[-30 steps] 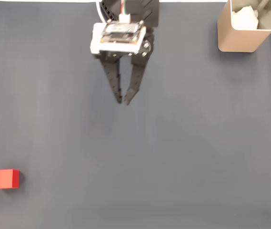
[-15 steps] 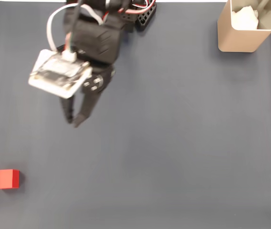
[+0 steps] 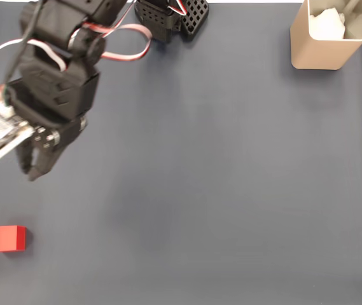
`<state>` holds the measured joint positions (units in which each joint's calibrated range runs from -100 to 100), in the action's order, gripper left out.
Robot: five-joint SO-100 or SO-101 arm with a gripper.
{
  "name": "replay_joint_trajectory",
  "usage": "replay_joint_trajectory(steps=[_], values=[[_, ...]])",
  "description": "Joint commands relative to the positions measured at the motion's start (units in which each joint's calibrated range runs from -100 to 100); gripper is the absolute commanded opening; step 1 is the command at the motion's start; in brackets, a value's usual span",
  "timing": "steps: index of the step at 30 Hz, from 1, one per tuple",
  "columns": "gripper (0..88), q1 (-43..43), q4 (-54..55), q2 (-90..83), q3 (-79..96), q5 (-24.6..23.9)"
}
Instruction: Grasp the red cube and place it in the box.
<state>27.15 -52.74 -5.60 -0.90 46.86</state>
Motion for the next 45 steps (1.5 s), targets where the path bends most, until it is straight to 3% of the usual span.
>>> replay_joint_trajectory(steps=[1, 45], values=[[0.6, 1.47, -0.12, 1.96, -6.12, 0.29], [24.1, 6.66, -0.7, 39.22, -41.07, 5.32]])
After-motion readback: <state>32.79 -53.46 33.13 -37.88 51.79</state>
